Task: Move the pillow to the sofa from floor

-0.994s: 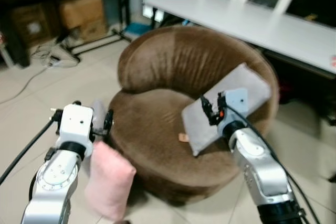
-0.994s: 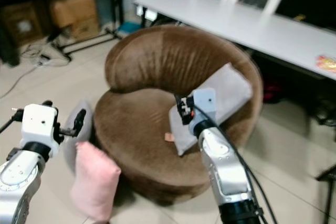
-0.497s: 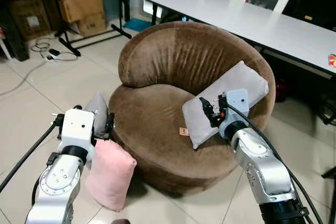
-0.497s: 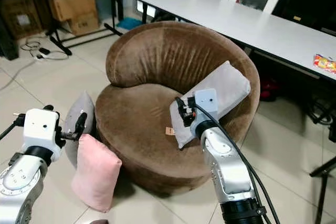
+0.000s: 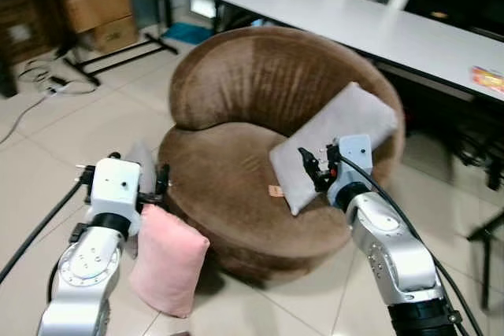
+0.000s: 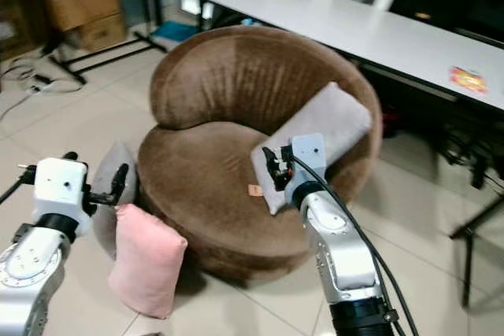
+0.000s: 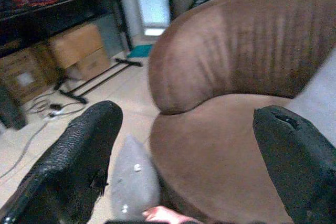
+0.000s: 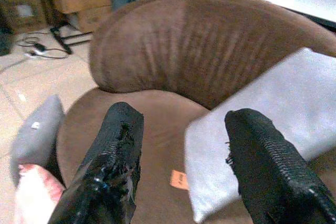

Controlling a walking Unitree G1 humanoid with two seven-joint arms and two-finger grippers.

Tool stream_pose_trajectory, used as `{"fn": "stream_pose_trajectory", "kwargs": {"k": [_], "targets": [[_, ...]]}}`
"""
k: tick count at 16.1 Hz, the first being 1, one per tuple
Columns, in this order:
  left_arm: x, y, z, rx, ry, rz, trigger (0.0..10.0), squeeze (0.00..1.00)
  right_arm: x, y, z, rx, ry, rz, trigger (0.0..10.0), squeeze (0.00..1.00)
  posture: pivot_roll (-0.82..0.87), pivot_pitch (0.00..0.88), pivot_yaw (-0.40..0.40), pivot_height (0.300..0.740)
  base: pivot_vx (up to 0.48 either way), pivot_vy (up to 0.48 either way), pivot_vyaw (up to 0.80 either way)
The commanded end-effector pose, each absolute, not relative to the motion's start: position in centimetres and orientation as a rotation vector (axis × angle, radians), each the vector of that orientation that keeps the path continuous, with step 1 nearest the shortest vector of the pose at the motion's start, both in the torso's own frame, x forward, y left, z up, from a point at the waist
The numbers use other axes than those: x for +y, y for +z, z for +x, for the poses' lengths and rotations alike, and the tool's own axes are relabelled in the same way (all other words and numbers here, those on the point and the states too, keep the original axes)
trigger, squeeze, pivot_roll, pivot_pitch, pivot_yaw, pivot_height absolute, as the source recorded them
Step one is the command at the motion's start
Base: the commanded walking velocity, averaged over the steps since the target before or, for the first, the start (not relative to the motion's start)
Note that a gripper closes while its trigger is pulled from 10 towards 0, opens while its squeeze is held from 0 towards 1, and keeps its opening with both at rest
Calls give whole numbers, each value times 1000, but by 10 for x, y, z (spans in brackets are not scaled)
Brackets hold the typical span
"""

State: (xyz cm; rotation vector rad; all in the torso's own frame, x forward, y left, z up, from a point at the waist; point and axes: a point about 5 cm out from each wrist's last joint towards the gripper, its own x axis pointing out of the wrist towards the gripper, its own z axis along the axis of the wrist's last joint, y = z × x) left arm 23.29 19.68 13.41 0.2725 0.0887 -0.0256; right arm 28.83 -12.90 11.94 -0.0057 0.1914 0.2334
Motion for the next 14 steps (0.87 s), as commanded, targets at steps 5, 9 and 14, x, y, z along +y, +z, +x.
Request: {"fn": "stream_pose_trajectory", "kwargs": {"k": [5, 9, 14], "targets": [[194, 134, 235, 80, -42, 279, 10000, 0, -133, 121, 288, 196, 214, -8, 10000, 0, 21, 0, -108, 740, 0, 392, 0], [194, 133, 234, 80, -39, 277, 10000, 0, -132, 121, 288, 196, 217, -11, 10000, 0, 25, 0, -113, 740, 0, 414, 0], [197, 134, 231, 76, -12, 286, 10000, 0, -127, 121, 289, 197, 263, -23, 10000, 0, 44, 0, -125, 740, 0, 299, 135]]}}
